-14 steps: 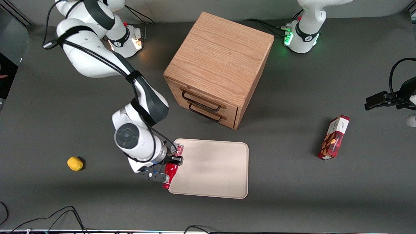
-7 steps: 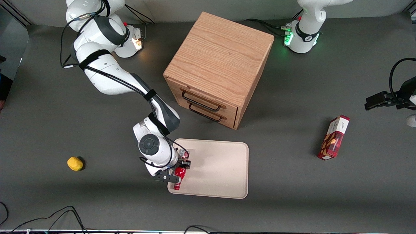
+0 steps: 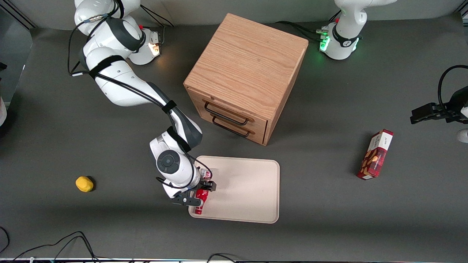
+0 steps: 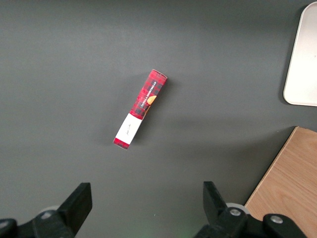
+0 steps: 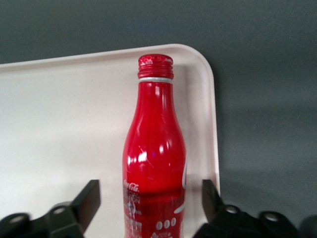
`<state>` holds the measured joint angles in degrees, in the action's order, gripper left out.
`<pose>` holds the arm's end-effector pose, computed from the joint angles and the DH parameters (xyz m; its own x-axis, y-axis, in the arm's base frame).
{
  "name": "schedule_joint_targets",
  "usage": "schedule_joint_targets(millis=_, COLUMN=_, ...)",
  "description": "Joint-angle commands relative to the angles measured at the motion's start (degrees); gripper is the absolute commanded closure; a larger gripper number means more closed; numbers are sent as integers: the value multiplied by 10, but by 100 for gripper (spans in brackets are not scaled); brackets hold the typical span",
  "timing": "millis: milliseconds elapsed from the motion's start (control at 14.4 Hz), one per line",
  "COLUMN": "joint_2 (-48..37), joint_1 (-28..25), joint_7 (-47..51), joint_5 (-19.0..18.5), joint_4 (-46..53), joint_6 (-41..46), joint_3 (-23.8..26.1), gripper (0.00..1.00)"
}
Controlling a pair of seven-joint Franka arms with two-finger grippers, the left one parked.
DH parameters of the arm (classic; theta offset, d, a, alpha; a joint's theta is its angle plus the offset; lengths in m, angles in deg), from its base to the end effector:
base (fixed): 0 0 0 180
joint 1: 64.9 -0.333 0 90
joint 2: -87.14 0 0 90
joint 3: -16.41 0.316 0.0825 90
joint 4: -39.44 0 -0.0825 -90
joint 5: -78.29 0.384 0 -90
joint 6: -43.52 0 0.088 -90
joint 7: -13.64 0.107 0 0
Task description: Place coke bottle on tray
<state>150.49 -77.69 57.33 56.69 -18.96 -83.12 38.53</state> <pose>0.7150 0.3426 0.2005 0.9789 -0.1788 0.0993 -0.1675 -0.9795 -0.1123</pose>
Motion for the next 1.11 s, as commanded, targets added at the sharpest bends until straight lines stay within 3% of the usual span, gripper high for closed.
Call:
schedule_joint_targets(millis=0, joint_2=-38, joint_1=2, joint_7=35, joint_5=-14, joint_4=-15, joint_6=8, joint_3=2, gripper=0)
schedule_joint_targets(millis=417, joint_2=-244, joint_1=108, joint_7=21, joint_5=1, joint_4=-203, joint_6=41, joint_3=32, gripper=0)
schedule_joint_targets(millis=557, joint_2=-321, joint_1=129, joint_7=-26, joint_5=55, joint_4=-246, joint_6=74, joint_3=24, gripper=0)
schedule_joint_targets(millis=835, joint_2=-478, joint_1=133, joint_7=-124, joint_5=186, joint_4=-323, joint_6=146, joint_3=-63, gripper=0)
schedule_joint_targets(millis=1043, joint_2=-591, joint_1=133, joint_7=-183, joint_5=207, joint_4=-398, joint_6=183, joint_3=-113, gripper=0)
